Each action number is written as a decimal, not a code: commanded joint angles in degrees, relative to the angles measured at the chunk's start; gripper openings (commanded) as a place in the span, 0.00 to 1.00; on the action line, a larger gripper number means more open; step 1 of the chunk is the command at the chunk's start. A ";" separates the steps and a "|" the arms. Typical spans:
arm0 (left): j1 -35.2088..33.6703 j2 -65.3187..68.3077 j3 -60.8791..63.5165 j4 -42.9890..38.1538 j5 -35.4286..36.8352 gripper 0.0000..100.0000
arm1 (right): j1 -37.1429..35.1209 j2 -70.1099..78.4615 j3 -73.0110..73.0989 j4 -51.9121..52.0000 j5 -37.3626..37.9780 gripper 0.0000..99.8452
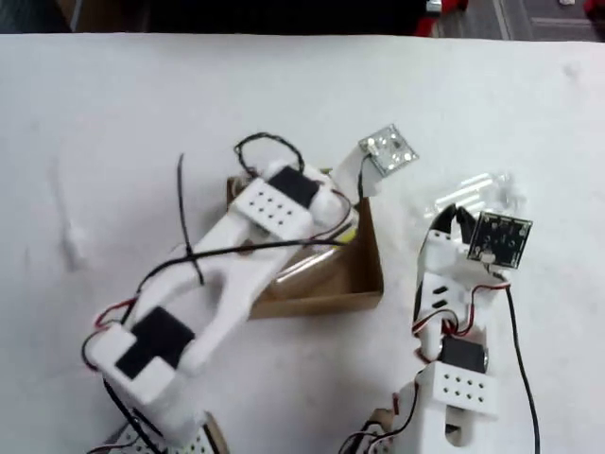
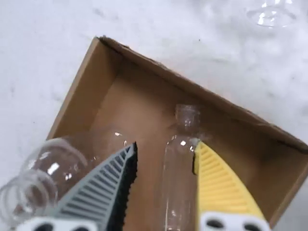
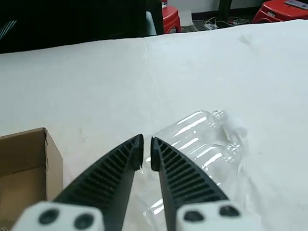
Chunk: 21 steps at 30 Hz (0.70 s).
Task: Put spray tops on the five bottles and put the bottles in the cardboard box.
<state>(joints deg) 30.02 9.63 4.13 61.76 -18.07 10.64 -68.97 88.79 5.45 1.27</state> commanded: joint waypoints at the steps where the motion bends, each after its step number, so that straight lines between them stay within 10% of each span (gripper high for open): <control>1: 0.84 3.38 -7.82 0.53 -0.79 0.18 | 0.22 0.22 -0.26 -1.45 -0.53 0.02; 21: 2.42 27.03 -29.98 9.58 -8.00 0.18 | -0.92 0.22 0.09 -1.54 -0.09 0.02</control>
<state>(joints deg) 33.19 34.86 -19.16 68.70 -25.63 10.29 -68.88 89.32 5.36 1.27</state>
